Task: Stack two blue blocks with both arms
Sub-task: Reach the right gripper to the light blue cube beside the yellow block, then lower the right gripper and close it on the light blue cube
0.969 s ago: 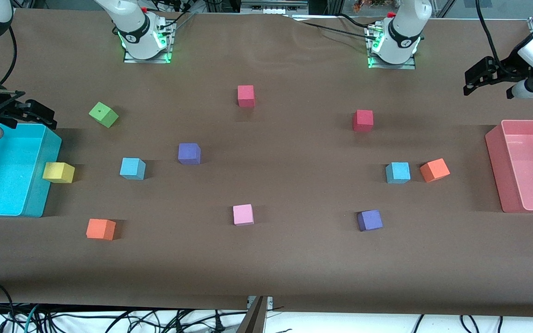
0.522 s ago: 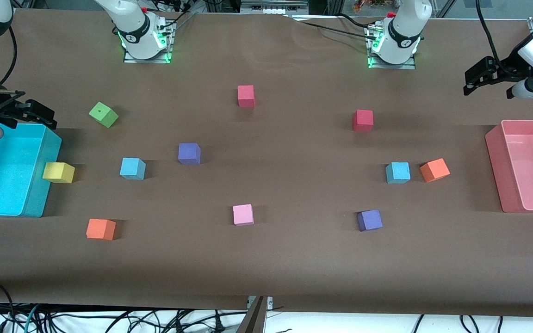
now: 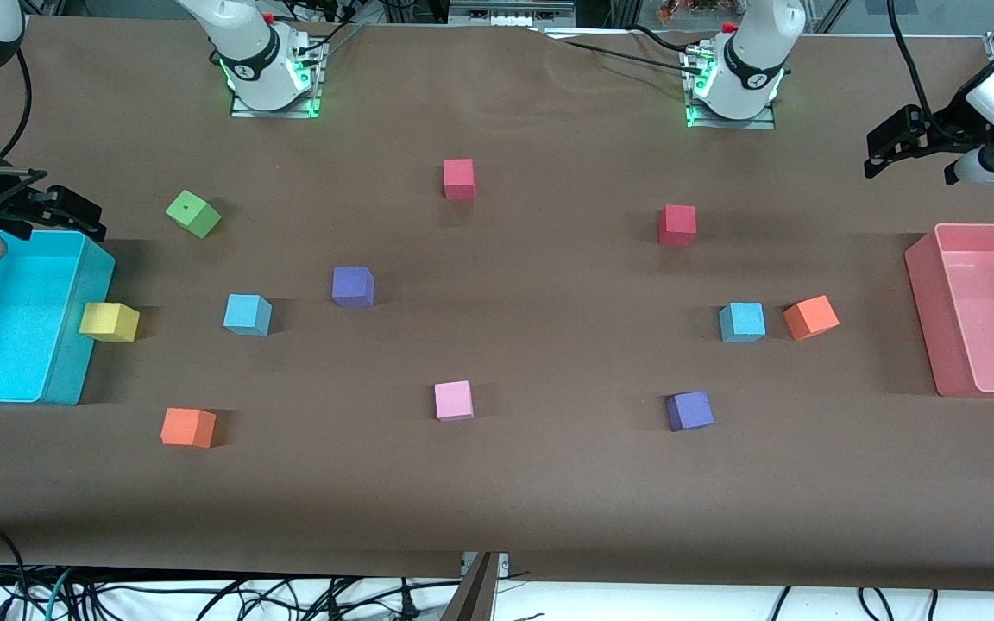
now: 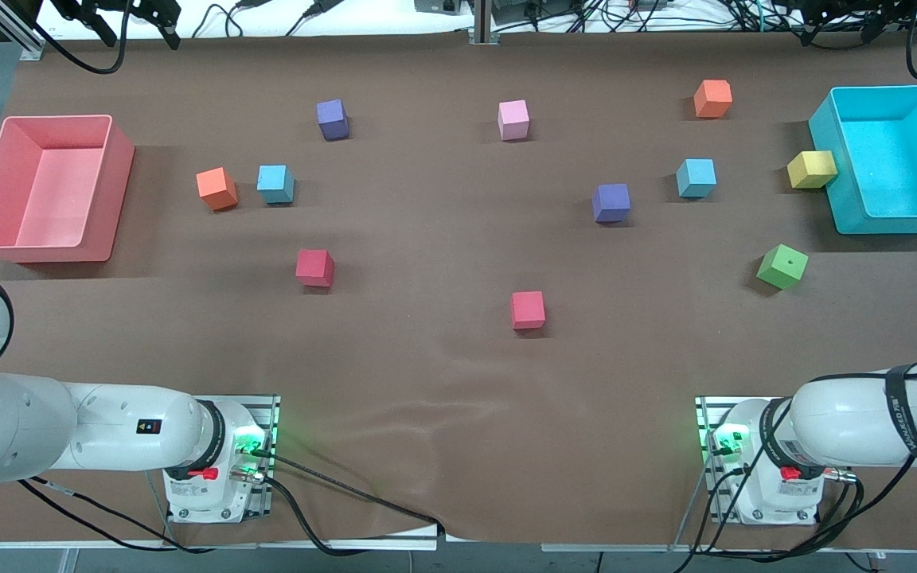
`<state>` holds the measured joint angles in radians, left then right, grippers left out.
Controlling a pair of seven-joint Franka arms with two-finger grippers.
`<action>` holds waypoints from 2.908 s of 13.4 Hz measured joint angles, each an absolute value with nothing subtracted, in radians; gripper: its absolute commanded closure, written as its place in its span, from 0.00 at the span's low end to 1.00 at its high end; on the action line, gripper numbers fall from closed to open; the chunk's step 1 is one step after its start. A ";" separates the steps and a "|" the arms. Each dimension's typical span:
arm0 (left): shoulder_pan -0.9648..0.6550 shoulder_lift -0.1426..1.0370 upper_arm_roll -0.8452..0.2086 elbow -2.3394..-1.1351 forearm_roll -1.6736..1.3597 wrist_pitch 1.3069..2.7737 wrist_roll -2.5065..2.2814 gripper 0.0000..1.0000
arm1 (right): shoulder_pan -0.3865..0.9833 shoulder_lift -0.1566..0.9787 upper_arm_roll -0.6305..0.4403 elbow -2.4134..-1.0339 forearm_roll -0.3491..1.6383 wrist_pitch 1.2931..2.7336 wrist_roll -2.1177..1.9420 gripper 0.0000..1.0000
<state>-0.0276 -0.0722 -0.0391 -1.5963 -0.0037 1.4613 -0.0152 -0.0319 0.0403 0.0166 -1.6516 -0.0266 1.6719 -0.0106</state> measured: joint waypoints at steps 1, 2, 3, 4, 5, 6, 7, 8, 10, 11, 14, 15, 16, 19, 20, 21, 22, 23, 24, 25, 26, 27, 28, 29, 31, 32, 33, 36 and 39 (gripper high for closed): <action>-0.028 -0.072 -0.039 -1.596 -0.004 1.461 -0.015 0.00 | -0.032 0.040 0.017 -1.652 -0.027 1.672 -0.011 0.00; -0.028 -0.072 -0.039 -1.596 -0.004 1.461 -0.015 0.00 | -0.032 0.040 0.017 -1.652 -0.027 1.672 -0.011 0.00; -0.028 -0.072 -0.039 -1.596 -0.004 1.461 -0.015 0.00 | -0.032 0.040 0.017 -1.652 -0.027 1.672 -0.011 0.00; -0.028 -0.072 -0.039 -1.596 -0.004 1.461 -0.015 0.00 | -0.032 0.041 0.017 -1.652 -0.027 1.672 -0.011 0.00; -0.028 -0.072 -0.039 -1.596 -0.004 1.461 -0.015 0.00 | -0.032 0.042 0.017 -1.652 -0.027 1.672 -0.011 0.00; -0.028 -0.072 -0.039 -1.596 -0.004 1.461 -0.015 0.00 | -0.031 0.046 0.017 -1.655 -0.027 1.672 -0.011 0.00; -0.027 -0.072 -0.039 -1.597 -0.004 1.461 -0.015 0.00 | -0.027 0.054 0.019 -1.659 -0.027 1.671 -0.011 0.00; -0.027 -0.072 -0.039 -1.597 -0.004 1.461 -0.015 0.00 | -0.019 0.068 0.022 -1.664 -0.027 1.670 -0.015 0.00; -0.027 -0.072 -0.039 -1.598 -0.004 1.461 -0.015 0.00 | 0.015 0.121 0.027 -1.671 -0.027 1.671 -0.017 0.00; -0.027 -0.072 -0.039 -1.599 -0.004 1.461 -0.015 0.00 | 0.032 0.154 0.027 -1.672 -0.027 1.675 -0.017 0.00; -0.027 -0.072 -0.039 -1.600 -0.004 1.461 -0.015 0.00 | 0.048 0.260 0.028 -1.681 -0.027 1.752 -0.017 0.00; -0.027 -0.072 -0.038 -1.600 -0.004 1.461 -0.015 0.00 | 0.051 0.289 0.028 -1.694 -0.027 1.793 -0.017 0.00; -0.026 -0.072 -0.038 -1.600 -0.004 1.461 -0.015 0.00 | 0.055 0.310 0.028 -1.720 -0.027 1.848 -0.017 0.00; -0.026 -0.072 -0.038 -1.602 -0.004 1.461 -0.015 0.00 | 0.059 0.332 0.028 -1.849 -0.027 2.040 -0.010 0.00; -0.026 -0.071 -0.038 -1.603 -0.004 1.461 -0.015 0.00 | 0.060 0.333 0.028 -1.897 -0.027 2.106 -0.005 0.00; -0.026 -0.071 -0.038 -1.604 -0.004 1.461 -0.015 0.00 | 0.060 0.333 0.028 -1.941 -0.027 2.165 0.002 0.00; -0.026 -0.071 -0.038 -1.604 -0.004 1.461 -0.015 0.00 | 0.060 0.335 0.028 -1.978 -0.027 2.207 0.004 0.00; -0.026 -0.071 -0.038 -1.605 -0.004 1.461 -0.015 0.00 | 0.060 0.339 0.028 -2.004 -0.027 2.231 0.005 0.00; -0.026 -0.071 -0.038 -1.605 -0.004 1.461 -0.015 0.00 | 0.060 0.346 0.028 -2.019 -0.027 2.243 0.005 0.00; -0.026 -0.071 -0.038 -1.605 -0.004 1.461 -0.015 0.00 | 0.060 0.356 0.028 -2.024 -0.027 2.252 0.005 0.00; -0.026 -0.071 -0.038 -1.605 -0.004 1.461 -0.015 0.00 | 0.060 0.368 0.028 -2.025 -0.027 2.266 0.006 0.00; -0.026 -0.071 -0.038 -1.605 -0.004 1.461 -0.015 0.00 | 0.060 0.382 0.028 -2.026 -0.027 2.285 0.006 0.00; -0.026 -0.071 -0.038 -1.605 -0.004 1.461 -0.015 0.00 | 0.060 0.399 0.028 -2.026 -0.027 2.304 0.006 0.00; -0.026 -0.071 -0.038 -1.605 -0.004 1.461 -0.015 0.00 | 0.060 0.418 0.028 -2.026 -0.027 2.319 0.006 0.00; -0.026 -0.071 -0.038 -1.605 -0.004 1.461 -0.015 0.00 | 0.059 0.452 0.028 -2.026 -0.027 2.333 0.006 0.01; -0.026 -0.071 -0.038 -1.605 -0.004 1.461 -0.015 0.00 | 0.059 0.463 0.027 -2.026 -0.027 2.333 0.006 0.11; -0.026 -0.071 -0.038 -1.605 -0.004 1.461 -0.015 0.00 | 0.058 0.471 0.026 -2.026 -0.027 2.333 0.006 0.52; -0.026 -0.071 -0.038 -1.605 -0.004 1.461 -0.015 0.00 | 0.058 0.476 0.026 -2.026 -0.027 2.330 0.006 1.00; -0.026 -0.071 -0.038 -1.605 -0.004 1.461 -0.015 0.00 | 0.059 0.476 0.026 -2.002 -0.027 2.297 0.006 1.00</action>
